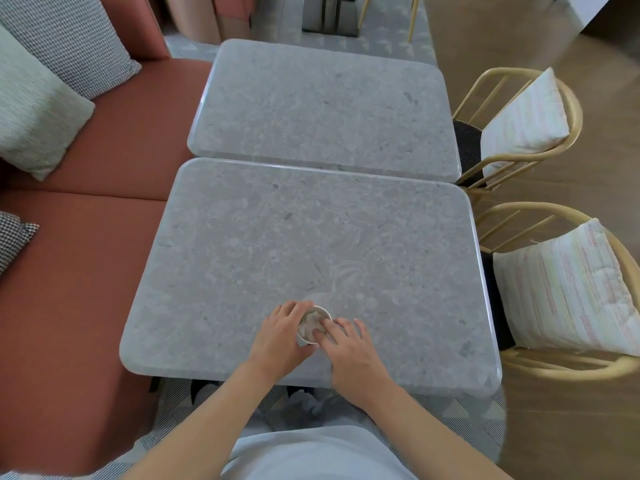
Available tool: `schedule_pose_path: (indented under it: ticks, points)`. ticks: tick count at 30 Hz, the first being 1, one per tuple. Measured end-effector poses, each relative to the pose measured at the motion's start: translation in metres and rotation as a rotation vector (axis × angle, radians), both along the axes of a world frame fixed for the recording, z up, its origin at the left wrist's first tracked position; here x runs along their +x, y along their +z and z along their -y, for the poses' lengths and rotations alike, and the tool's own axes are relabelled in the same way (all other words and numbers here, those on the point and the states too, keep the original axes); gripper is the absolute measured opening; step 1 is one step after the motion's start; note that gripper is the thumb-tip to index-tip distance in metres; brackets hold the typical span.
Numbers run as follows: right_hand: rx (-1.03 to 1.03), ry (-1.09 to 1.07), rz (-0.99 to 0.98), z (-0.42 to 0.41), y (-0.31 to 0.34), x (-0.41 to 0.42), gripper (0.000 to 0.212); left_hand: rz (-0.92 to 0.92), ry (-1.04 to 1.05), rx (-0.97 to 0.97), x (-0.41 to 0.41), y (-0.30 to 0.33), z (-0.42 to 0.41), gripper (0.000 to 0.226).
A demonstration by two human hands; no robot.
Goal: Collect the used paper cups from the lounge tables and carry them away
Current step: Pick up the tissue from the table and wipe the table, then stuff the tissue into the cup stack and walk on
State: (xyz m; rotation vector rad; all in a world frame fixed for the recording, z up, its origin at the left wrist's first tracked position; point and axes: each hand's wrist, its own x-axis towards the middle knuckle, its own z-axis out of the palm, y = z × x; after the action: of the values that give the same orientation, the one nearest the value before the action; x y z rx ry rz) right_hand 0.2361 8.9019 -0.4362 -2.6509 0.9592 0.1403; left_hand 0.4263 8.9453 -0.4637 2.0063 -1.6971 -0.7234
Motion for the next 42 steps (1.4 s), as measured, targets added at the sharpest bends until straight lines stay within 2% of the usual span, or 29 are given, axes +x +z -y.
schedule_pose_path:
  ticks: [6, 15, 20, 25, 30, 33, 42]
  points:
    - [-0.042, 0.143, 0.143, 0.016, 0.019, 0.028, 0.059, 0.034, 0.208, -0.01, 0.031, 0.029, -0.009, 0.067]
    - [-0.059, 0.326, 0.345, 0.026, 0.061, 0.125, 0.072, 0.17, 0.51, -0.111, 0.101, 0.083, -0.068, 0.074]
    - [-0.057, 0.401, 0.443, -0.002, 0.087, 0.196, 0.073, 0.229, 0.707, -0.226, 0.144, 0.125, -0.131, 0.075]
    - [-0.009, 0.532, 0.483, -0.068, 0.104, 0.263, 0.075, 0.205, 0.839, -0.391, 0.17, 0.167, -0.22, 0.07]
    - [0.073, 0.617, 0.525, -0.159, 0.122, 0.323, 0.082, 0.262, 1.006, -0.511, 0.191, 0.196, -0.32, 0.077]
    - [0.106, 0.652, 0.557, -0.219, 0.135, 0.355, 0.074, 0.312, 1.065, -0.572, 0.199, 0.211, -0.382, 0.076]
    - [0.221, 0.911, 0.557, -0.409, 0.164, 0.42, 0.065, 0.426, 1.37, -0.579, 0.193, 0.234, -0.568, 0.079]
